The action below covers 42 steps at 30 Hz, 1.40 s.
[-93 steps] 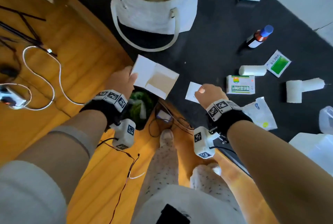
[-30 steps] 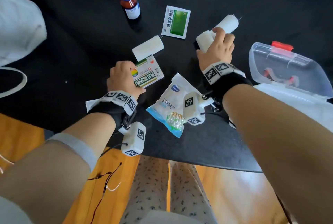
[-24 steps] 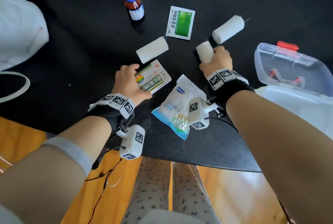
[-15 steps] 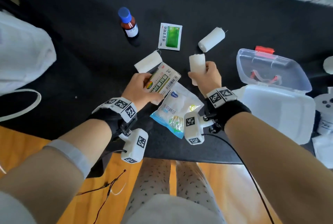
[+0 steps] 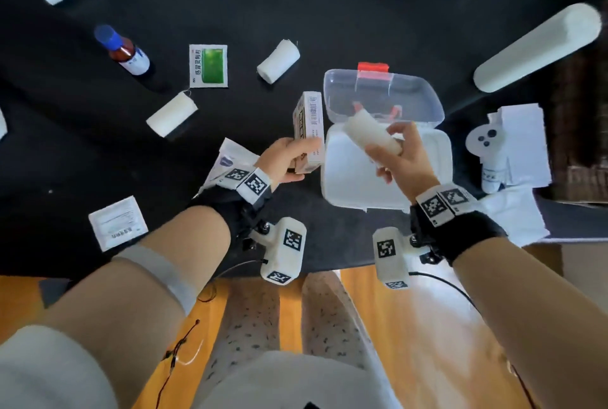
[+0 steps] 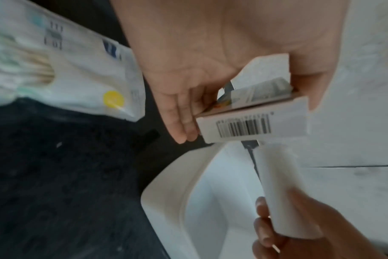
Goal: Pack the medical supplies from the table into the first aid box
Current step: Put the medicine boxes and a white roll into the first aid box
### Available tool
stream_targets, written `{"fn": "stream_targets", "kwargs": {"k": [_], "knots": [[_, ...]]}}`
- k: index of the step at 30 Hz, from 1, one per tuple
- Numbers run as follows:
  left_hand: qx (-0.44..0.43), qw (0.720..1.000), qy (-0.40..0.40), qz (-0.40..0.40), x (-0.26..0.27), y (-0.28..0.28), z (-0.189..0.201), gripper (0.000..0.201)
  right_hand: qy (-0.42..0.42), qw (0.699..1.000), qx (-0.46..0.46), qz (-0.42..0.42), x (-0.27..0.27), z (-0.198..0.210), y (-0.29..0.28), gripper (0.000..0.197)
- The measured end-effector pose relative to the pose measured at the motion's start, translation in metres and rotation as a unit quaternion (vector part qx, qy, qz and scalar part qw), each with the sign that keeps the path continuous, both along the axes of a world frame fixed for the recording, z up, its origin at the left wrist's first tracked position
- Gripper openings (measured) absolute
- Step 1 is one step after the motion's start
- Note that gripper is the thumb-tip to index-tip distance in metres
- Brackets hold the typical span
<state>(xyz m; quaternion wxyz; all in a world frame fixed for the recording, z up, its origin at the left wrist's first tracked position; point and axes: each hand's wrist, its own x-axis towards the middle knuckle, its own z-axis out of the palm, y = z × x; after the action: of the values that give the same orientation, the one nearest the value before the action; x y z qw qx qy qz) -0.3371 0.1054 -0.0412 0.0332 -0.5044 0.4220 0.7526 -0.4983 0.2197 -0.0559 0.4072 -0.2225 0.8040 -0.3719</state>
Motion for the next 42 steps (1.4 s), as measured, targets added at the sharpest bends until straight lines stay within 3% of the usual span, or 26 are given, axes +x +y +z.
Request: {"fn": "stream_targets", "kwargs": {"k": [5, 14, 21, 25, 29, 33, 37, 40, 42], "knots": [[0.032, 0.998, -0.006, 0.053, -0.014, 0.028, -0.012, 0.015, 0.059, 0.987, 0.108, 0.106, -0.012, -0.012, 0.010, 0.035], [0.034, 0.997, -0.008, 0.064, -0.010, 0.037, -0.023, 0.018, 0.109, 0.974, 0.147, 0.136, 0.010, -0.037, -0.021, 0.055], [0.031, 0.999, -0.025, 0.020, -0.006, 0.037, -0.025, 0.022, 0.049, 0.985, 0.148, 0.069, 0.016, -0.046, -0.022, 0.040], [0.027, 0.999, -0.043, 0.000, -0.003, 0.034, -0.021, 0.056, 0.019, 0.986, 0.150, 0.062, 0.015, -0.047, -0.019, 0.040], [0.008, 0.999, -0.048, 0.004, 0.000, 0.031, -0.022, 0.043, 0.001, 0.988, 0.144, 0.046, 0.016, -0.044, -0.014, 0.043], [-0.011, 0.998, -0.065, 0.004, 0.002, 0.031, -0.021, 0.070, -0.002, 0.989, 0.144, 0.040, 0.018, -0.045, -0.009, 0.044], [-0.078, 0.993, -0.081, -0.028, 0.004, 0.030, -0.022, 0.059, 0.027, 0.988, 0.147, 0.041, 0.017, -0.042, 0.002, 0.046], [-0.139, 0.986, -0.083, -0.025, 0.001, 0.030, -0.013, 0.066, 0.087, 0.993, 0.080, 0.007, 0.014, -0.028, 0.011, 0.031], [-0.179, 0.981, -0.069, -0.024, -0.008, 0.028, -0.003, 0.072, 0.079, 0.997, 0.004, -0.013, 0.012, -0.008, 0.014, 0.019]]}}
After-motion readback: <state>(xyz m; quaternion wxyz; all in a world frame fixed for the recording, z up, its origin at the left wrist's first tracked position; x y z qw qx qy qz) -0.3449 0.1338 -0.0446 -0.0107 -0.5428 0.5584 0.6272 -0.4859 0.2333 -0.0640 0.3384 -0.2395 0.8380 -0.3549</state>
